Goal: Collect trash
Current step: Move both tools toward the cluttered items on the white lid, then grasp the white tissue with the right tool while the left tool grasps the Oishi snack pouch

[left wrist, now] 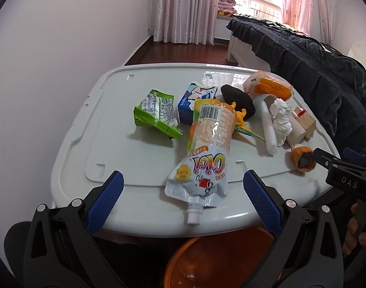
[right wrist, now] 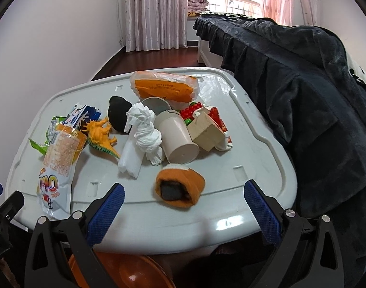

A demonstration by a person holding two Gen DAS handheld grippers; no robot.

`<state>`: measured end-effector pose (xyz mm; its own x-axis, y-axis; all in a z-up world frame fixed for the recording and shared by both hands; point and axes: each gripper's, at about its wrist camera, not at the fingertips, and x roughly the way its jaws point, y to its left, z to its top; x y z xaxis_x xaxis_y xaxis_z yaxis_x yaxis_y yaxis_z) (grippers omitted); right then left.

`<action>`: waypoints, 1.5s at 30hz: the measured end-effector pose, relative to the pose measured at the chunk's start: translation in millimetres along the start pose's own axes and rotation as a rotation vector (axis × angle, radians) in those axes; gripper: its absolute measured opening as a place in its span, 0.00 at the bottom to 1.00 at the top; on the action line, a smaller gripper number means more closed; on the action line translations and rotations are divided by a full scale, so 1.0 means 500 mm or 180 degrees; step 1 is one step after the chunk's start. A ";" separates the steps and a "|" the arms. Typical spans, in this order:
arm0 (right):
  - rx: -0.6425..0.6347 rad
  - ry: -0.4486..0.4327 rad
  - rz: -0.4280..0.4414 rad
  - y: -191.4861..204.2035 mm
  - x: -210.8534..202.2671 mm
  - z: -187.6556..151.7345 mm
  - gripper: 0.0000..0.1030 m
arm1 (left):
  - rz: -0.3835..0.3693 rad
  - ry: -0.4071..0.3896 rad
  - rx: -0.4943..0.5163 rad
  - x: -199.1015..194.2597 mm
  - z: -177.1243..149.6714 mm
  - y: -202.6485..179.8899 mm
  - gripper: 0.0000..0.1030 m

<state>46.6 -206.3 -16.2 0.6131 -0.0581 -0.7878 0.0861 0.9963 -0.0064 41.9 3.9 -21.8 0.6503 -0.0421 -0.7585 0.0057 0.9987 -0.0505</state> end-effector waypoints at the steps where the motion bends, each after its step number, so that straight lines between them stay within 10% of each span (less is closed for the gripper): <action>1: 0.0001 0.0009 0.0001 0.003 0.004 0.003 0.95 | -0.0015 0.0009 -0.0005 0.006 0.004 0.000 0.95; 37: 0.0191 0.0239 0.0364 0.047 0.135 0.110 0.95 | -0.0128 0.0002 -0.0188 0.029 0.006 0.046 0.95; 45: -0.0039 0.0136 0.0305 0.077 0.147 0.119 0.63 | -0.0223 0.0074 -0.0374 0.032 0.000 0.069 0.95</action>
<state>141.3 -176.2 -37.6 0.5840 0.0399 -0.8108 0.0190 0.9978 0.0628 52.7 37.5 -35.7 0.6338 -0.1137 -0.7651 -0.0393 0.9831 -0.1786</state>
